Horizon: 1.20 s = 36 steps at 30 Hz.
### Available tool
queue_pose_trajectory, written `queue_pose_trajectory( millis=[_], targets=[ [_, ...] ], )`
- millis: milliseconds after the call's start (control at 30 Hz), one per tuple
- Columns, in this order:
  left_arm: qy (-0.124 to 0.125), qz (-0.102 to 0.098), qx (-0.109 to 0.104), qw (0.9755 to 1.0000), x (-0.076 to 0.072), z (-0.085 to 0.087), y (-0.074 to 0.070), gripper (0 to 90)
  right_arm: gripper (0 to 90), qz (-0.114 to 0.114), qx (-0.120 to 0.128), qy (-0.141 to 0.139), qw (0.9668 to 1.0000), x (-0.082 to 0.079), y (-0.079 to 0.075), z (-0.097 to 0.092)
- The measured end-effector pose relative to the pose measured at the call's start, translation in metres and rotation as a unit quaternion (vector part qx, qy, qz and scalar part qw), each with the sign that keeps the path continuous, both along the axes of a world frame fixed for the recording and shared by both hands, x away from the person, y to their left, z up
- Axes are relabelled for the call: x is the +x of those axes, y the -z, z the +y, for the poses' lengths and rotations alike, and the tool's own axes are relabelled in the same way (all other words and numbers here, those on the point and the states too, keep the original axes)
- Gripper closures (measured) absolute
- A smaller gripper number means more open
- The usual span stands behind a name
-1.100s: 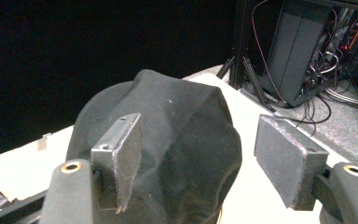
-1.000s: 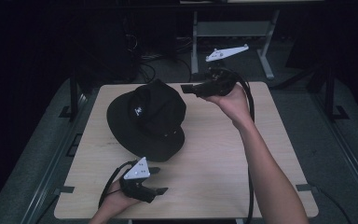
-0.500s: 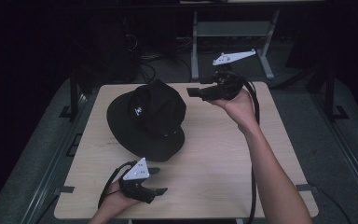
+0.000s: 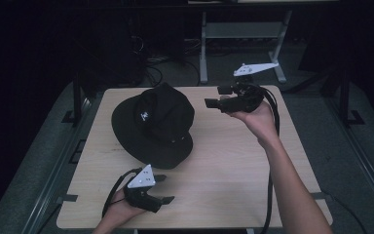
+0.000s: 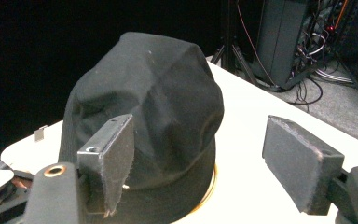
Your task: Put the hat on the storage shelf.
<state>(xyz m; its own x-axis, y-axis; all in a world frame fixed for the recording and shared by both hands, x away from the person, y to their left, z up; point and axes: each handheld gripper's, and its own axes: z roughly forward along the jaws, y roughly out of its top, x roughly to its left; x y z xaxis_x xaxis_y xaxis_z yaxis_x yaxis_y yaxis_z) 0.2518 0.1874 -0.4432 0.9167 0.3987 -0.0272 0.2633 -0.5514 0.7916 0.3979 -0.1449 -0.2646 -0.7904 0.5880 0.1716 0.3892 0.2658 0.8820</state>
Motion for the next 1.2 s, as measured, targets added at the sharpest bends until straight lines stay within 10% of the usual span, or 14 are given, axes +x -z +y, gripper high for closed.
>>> queue_pose_trajectory(
  millis=[1200],
  targets=[
    [-0.006,0.0,0.0,1.0,0.001,0.002,0.0,23.4,17.1,0.028,0.006,0.027,0.9992,-0.032,0.042,-0.045]
  ],
)
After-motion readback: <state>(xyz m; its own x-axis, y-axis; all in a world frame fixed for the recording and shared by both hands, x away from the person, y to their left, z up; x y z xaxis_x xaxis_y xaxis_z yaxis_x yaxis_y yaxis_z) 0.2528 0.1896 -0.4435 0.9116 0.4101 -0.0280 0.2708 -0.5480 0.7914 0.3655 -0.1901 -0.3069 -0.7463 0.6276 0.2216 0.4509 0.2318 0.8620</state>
